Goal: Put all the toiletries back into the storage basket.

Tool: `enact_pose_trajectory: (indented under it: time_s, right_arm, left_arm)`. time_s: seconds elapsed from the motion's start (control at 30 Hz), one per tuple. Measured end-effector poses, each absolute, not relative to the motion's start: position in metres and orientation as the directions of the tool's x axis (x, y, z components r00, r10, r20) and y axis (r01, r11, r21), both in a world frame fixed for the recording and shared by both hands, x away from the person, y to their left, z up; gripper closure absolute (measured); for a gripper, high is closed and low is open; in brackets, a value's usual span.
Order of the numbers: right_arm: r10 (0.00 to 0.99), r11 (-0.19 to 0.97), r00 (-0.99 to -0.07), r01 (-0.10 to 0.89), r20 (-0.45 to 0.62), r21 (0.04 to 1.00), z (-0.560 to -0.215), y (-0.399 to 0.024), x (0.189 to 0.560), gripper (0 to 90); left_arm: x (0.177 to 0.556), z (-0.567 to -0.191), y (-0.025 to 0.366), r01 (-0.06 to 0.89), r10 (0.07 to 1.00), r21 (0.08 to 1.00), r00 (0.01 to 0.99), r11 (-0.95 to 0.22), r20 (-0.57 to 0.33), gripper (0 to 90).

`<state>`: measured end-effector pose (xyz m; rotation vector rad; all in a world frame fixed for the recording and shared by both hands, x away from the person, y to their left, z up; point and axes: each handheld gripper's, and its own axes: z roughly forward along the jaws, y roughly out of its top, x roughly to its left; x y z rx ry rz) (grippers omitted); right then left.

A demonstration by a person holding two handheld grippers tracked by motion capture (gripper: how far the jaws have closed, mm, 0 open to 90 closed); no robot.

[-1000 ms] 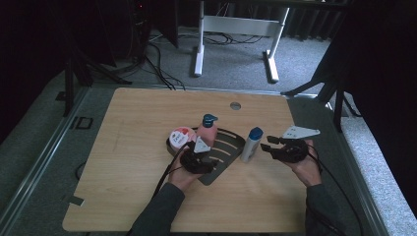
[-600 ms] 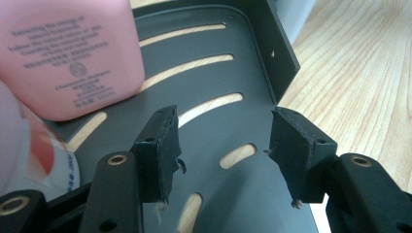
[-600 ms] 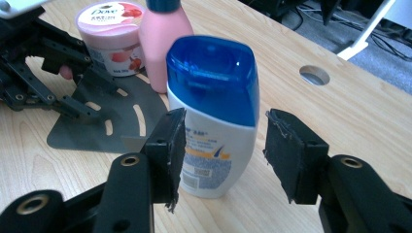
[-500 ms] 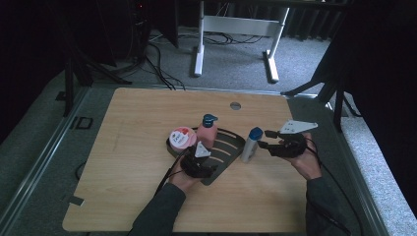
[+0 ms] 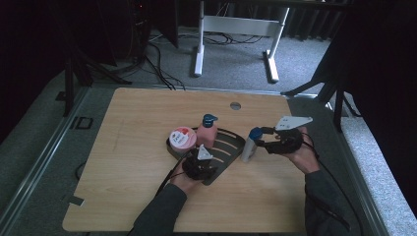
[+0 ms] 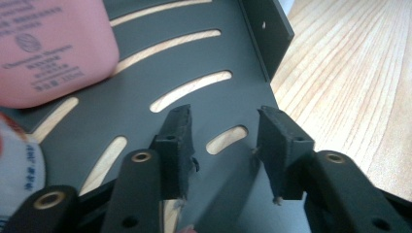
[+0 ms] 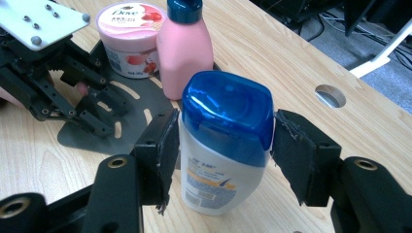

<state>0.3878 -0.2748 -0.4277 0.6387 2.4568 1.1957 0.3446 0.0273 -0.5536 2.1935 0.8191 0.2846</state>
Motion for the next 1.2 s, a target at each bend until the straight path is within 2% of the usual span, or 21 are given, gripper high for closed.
enact_pose_trajectory:
  time_s: [0.7, 1.07, 1.2]
  right_arm:
    - [0.468, 0.580, -0.881, 0.248, -0.068, 0.776, -0.433, -0.263, 0.411, 37.6]
    - [0.483, 0.582, -0.873, 0.262, -0.068, 0.770, -0.430, -0.265, 0.408, 41.0]
    - [0.488, 0.587, -0.870, 0.261, -0.078, 0.766, -0.428, -0.267, 0.406, 45.0]
  left_arm:
    - [0.343, -0.555, 0.025, 0.458, 0.623, 0.733, 0.780, -0.503, -0.060, 60.0]
    - [0.343, -0.556, 0.026, 0.459, 0.622, 0.737, 0.780, -0.496, -0.067, 58.7]
    - [0.343, -0.556, 0.026, 0.461, 0.622, 0.738, 0.780, -0.493, -0.072, 58.2]
